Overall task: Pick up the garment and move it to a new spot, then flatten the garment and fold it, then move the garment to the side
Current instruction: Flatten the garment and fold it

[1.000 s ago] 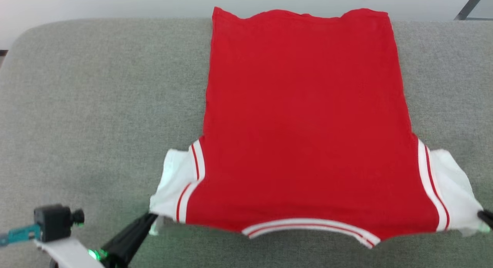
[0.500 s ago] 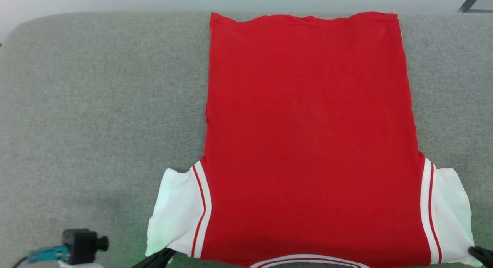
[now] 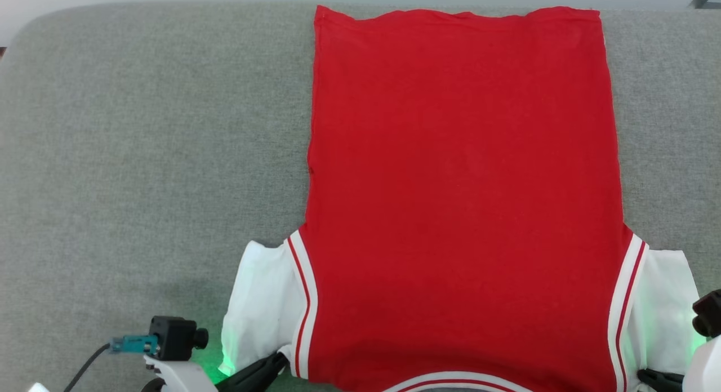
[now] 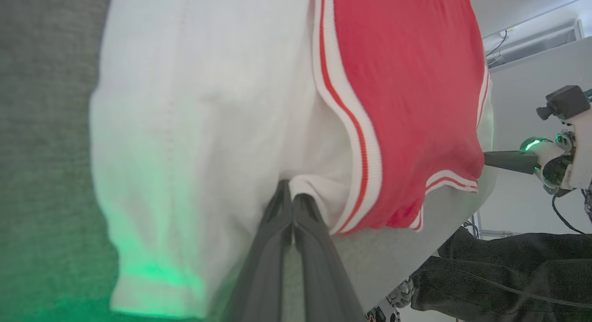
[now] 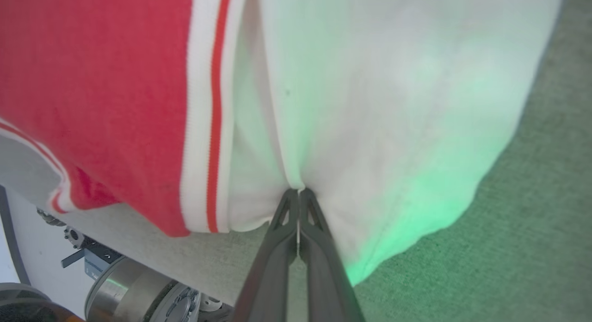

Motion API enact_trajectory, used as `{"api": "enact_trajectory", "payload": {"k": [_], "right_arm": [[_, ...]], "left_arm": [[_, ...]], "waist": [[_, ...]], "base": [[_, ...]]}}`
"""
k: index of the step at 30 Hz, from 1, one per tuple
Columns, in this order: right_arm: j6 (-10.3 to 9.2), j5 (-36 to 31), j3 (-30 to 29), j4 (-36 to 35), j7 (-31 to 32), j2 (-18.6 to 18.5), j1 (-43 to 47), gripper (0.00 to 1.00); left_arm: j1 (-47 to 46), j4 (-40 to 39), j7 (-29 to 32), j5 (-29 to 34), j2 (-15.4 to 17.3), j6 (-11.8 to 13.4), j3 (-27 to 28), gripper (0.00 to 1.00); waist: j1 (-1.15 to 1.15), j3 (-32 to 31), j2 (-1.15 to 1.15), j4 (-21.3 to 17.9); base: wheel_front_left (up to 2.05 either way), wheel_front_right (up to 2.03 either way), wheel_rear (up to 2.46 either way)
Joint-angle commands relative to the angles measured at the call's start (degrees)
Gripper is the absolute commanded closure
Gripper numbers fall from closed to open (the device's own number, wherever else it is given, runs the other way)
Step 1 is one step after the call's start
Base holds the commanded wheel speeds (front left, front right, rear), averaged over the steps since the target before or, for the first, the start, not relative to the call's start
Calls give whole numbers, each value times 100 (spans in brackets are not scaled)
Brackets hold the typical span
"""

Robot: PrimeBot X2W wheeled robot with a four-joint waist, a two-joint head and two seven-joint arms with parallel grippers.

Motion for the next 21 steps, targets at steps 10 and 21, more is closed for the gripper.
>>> {"api": "enact_trajectory", "payload": {"k": [10, 21], "right_arm": [[-15, -129, 661, 469, -1052, -149, -385, 3], [-8, 937, -480, -843, -468, -501, -506, 0]], "left_arm": [[-19, 499, 11, -17, -235, -113, -84, 100], [231, 145, -110, 19, -35, 30, -95, 100]], "waist": [[0, -129, 0, -131], [0, -322, 0, -299]], "base": [[0, 0, 0], [0, 0, 0]]}}
